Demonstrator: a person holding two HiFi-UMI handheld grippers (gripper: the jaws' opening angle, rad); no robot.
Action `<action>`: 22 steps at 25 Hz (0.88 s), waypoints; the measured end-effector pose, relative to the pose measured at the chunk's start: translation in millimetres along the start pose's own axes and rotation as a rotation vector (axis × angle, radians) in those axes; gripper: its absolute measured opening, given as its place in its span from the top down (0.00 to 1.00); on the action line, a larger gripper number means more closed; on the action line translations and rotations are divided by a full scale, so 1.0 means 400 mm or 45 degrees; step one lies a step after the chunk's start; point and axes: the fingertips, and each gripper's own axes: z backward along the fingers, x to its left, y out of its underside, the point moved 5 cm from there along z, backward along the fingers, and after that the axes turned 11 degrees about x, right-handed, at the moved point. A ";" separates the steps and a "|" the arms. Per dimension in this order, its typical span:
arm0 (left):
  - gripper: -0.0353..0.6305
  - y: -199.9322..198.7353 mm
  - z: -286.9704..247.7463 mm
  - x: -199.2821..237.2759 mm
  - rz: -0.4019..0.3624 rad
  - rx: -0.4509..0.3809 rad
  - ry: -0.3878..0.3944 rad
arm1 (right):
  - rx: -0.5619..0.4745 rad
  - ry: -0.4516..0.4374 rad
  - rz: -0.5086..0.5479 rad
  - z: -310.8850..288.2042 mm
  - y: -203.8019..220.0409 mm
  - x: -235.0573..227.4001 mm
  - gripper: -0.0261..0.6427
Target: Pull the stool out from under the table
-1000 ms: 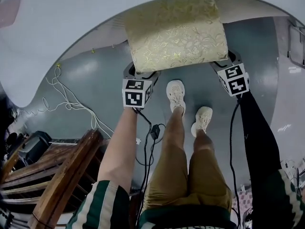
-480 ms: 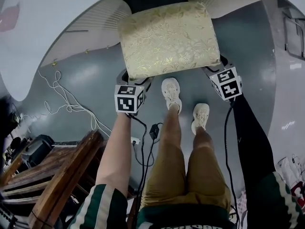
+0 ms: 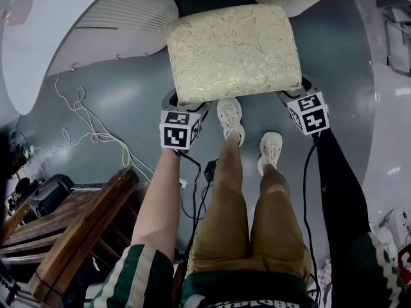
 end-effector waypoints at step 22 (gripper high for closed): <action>0.30 -0.007 0.041 -0.015 0.004 0.016 -0.064 | 0.070 -0.092 -0.046 -0.001 -0.001 -0.003 0.46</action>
